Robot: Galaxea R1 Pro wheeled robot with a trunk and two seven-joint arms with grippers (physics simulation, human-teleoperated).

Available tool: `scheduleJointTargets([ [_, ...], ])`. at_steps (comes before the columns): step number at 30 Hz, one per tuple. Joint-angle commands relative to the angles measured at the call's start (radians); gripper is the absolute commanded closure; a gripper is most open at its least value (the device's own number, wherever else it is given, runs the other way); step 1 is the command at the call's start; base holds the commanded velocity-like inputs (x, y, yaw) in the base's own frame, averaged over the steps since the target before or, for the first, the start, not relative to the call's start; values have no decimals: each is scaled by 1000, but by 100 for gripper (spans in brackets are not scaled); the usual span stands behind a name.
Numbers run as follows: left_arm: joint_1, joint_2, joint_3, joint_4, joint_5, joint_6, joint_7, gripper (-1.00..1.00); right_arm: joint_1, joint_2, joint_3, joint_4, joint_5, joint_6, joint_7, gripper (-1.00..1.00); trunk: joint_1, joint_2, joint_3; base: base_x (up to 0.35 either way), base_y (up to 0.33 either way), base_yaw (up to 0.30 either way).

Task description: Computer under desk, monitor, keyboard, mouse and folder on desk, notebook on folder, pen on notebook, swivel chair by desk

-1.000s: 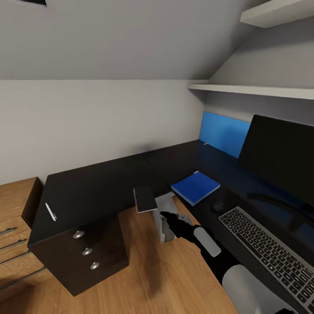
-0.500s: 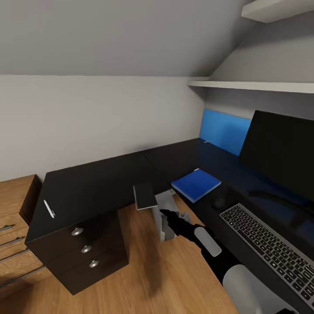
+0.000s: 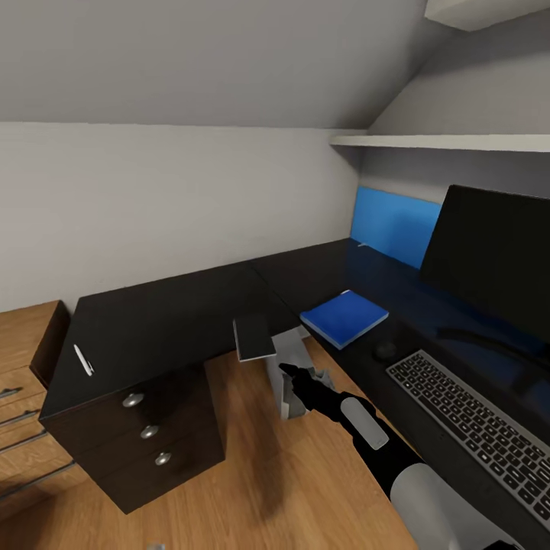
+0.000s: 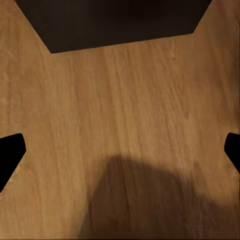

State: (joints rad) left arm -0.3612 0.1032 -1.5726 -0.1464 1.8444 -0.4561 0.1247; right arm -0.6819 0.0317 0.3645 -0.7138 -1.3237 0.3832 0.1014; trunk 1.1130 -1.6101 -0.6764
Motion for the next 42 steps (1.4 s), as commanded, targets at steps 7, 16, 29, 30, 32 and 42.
scheduleJointTargets([
  [7, -1, -2, -14, -5, 2, -140, 3, -100, -1, 0, 1, 0, -3, 2, 3, -100, 27, -50, -23, 0, 0, 0],
  [16, -15, -69, -14, -8, -5, -54, 188, -100, -1, -1, 1, 0, -3, 2, 4, -100, 61, -113, -51, 0, 0, 0],
  [29, -171, -201, -14, -19, -91, 142, 416, -100, -1, -3, -1, 1, -1, 2, 3, -100, 111, -204, -92, 0, 0, 0],
  [30, -191, -204, -14, -31, -98, 143, 418, -100, -1, -3, -1, 2, -1, 2, 3, -100, 115, -211, -95, 0, 0, 0],
  [32, -229, -196, -13, -87, -104, 145, 421, -100, -1, -3, -2, 2, 0, 2, 3, -100, 123, -225, -101, 0, 0, 0],
  [42, -304, 275, 60, -1004, -116, 269, 565, -100, -1, -22, -3, 2, 0, -1, 3, -100, 161, -295, -133, 0, 0, 0],
])
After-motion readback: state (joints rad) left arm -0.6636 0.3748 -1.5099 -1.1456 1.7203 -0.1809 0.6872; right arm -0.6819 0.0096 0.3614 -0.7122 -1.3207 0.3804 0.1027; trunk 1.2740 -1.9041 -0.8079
